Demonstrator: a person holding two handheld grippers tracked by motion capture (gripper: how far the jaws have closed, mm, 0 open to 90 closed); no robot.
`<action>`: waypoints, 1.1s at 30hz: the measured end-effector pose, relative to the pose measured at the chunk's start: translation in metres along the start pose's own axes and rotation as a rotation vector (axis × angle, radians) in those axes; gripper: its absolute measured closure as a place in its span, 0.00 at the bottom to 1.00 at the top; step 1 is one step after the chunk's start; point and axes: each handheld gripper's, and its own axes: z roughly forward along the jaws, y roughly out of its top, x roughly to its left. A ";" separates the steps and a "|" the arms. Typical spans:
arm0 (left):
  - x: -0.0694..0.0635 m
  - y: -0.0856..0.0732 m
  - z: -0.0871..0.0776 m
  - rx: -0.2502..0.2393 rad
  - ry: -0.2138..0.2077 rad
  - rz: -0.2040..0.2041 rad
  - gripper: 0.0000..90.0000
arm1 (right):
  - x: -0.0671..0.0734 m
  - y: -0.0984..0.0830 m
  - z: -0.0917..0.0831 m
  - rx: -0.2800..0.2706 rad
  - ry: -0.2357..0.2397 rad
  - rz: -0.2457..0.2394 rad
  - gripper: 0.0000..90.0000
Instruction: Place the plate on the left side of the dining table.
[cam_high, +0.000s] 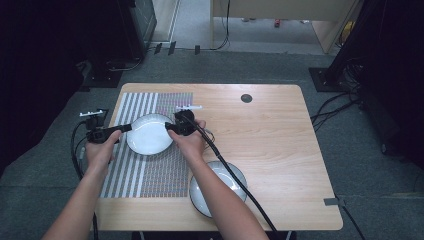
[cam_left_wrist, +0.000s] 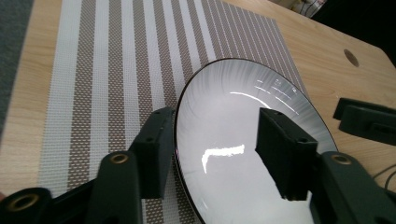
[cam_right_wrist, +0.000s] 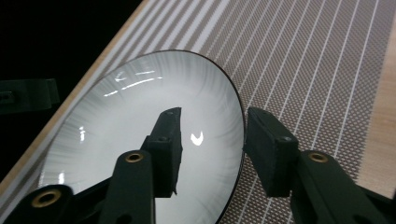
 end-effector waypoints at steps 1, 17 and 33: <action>-0.001 0.000 -0.002 -0.008 -0.005 0.005 0.50 | 0.000 0.000 0.000 0.000 0.000 0.000 0.56; -0.037 -0.020 -0.038 -0.119 -0.114 0.121 0.29 | -0.014 0.000 -0.069 -0.012 0.047 -0.110 0.38; -0.072 -0.048 -0.051 -0.130 -0.064 0.223 0.29 | -0.033 -0.016 -0.136 -0.085 0.019 -0.134 0.36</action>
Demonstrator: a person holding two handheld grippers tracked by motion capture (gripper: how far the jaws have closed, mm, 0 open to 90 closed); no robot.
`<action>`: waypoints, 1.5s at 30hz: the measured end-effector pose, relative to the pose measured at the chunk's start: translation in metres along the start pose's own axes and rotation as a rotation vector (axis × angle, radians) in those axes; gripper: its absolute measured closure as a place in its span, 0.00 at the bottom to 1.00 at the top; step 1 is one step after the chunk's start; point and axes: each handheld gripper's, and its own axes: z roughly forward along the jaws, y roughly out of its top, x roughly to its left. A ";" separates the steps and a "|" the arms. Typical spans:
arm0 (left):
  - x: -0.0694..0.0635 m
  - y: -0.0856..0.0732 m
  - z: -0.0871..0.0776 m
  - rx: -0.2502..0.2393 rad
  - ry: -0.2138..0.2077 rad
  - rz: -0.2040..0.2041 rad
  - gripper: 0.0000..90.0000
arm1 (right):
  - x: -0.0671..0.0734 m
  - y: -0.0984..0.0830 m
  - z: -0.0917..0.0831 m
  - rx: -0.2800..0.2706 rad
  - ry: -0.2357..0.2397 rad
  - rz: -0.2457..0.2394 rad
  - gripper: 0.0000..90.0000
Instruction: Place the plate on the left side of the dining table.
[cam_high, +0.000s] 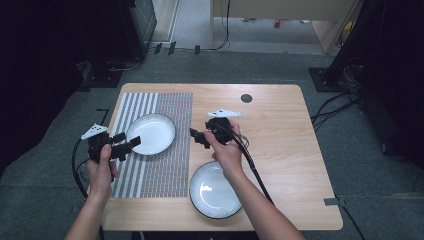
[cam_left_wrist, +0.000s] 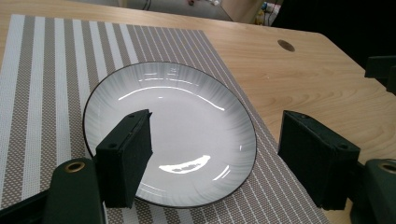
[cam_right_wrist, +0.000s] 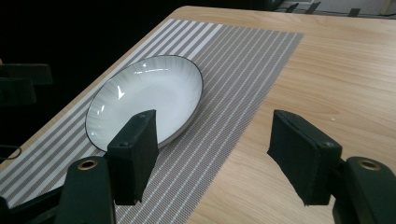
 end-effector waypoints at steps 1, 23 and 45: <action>-0.001 -0.001 -0.001 0.001 0.006 0.005 0.29 | -0.002 -0.002 -0.004 -0.005 0.000 0.002 0.36; -0.031 -0.029 -0.030 -0.024 -0.007 0.084 0.22 | -0.047 -0.048 -0.087 -0.058 -0.057 0.010 0.34; -0.055 -0.052 -0.038 -0.042 0.019 0.155 0.14 | -0.104 -0.103 -0.155 -0.085 -0.159 0.089 0.33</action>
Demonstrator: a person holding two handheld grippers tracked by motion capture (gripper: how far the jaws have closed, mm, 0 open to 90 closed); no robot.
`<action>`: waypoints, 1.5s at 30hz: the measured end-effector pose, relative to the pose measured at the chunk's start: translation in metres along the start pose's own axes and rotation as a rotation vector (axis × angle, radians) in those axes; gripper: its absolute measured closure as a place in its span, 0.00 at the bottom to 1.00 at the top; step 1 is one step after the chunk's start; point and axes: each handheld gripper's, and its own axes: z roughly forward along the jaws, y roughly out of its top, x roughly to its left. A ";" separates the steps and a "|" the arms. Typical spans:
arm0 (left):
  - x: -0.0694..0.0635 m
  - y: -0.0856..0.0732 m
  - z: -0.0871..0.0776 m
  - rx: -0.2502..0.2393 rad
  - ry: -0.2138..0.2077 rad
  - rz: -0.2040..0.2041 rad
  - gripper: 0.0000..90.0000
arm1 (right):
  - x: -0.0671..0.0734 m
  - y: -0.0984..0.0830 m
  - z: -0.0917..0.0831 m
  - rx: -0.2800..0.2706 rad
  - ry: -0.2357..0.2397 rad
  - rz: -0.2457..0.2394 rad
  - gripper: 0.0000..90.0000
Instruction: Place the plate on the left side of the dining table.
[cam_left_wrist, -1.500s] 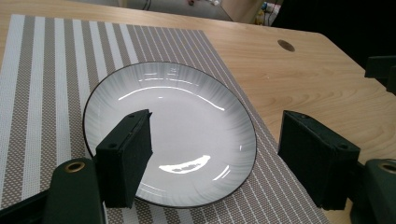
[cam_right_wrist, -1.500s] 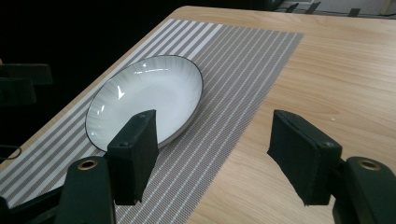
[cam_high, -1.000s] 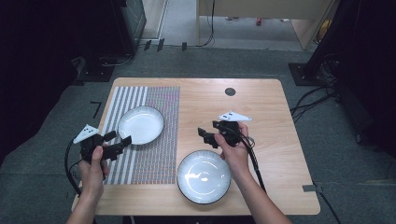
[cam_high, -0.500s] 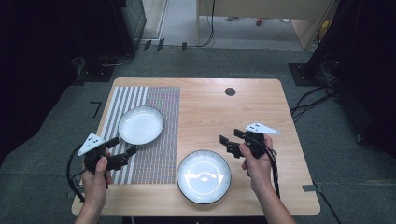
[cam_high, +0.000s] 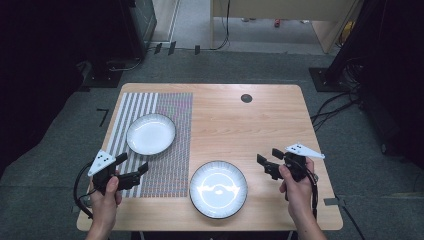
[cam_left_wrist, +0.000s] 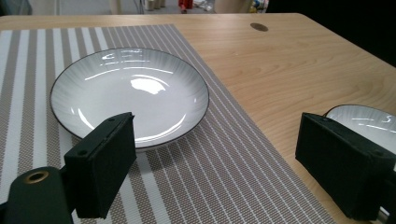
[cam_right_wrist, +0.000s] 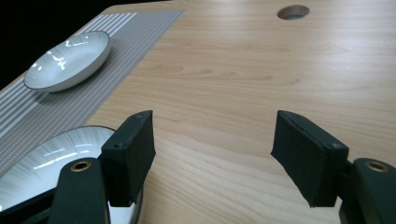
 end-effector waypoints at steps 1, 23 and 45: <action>0.001 -0.002 0.000 0.000 0.002 -0.001 0.14 | -0.003 -0.002 -0.002 0.001 -0.007 0.005 0.33; 0.025 -0.041 -0.007 0.046 0.069 -0.071 0.15 | -0.063 -0.051 -0.037 0.034 -0.133 0.041 0.33; 0.045 -0.077 -0.007 0.130 0.144 -0.058 0.15 | -0.090 -0.077 -0.046 0.074 -0.250 0.058 0.33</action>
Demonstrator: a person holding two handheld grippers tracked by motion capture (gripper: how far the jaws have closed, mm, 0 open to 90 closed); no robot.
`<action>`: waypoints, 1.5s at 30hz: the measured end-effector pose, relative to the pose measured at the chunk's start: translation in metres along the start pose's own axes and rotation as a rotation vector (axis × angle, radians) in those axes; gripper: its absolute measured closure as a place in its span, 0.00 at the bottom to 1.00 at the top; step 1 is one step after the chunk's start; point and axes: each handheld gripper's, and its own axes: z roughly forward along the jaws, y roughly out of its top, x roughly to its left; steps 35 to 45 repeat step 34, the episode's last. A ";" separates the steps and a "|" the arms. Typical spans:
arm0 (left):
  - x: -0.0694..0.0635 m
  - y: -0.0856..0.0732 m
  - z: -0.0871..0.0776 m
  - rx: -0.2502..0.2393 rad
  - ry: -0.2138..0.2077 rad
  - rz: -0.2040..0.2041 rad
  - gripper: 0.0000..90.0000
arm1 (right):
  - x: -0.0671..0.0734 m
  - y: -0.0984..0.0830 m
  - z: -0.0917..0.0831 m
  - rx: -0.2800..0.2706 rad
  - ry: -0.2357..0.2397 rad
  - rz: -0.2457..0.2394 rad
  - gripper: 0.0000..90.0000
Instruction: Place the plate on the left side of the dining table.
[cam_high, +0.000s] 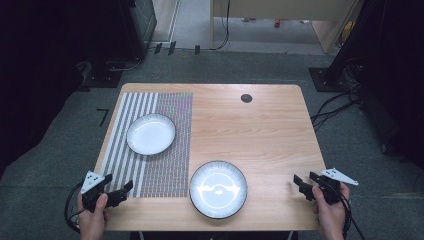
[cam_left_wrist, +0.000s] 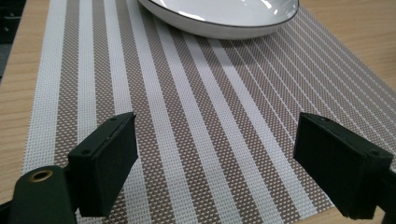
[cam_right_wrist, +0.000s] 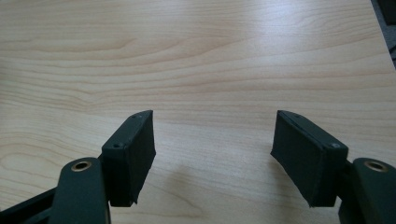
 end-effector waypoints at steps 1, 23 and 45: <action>0.000 -0.001 0.001 0.003 0.006 0.008 0.15 | 0.000 0.000 0.000 0.004 -0.007 -0.005 0.33; -0.004 -0.005 0.011 0.069 0.021 0.031 0.15 | 0.017 -0.006 0.009 0.037 -0.107 -0.135 0.30; -0.012 -0.005 0.014 0.098 0.073 0.101 0.15 | 0.018 -0.006 0.009 0.040 -0.105 -0.137 0.28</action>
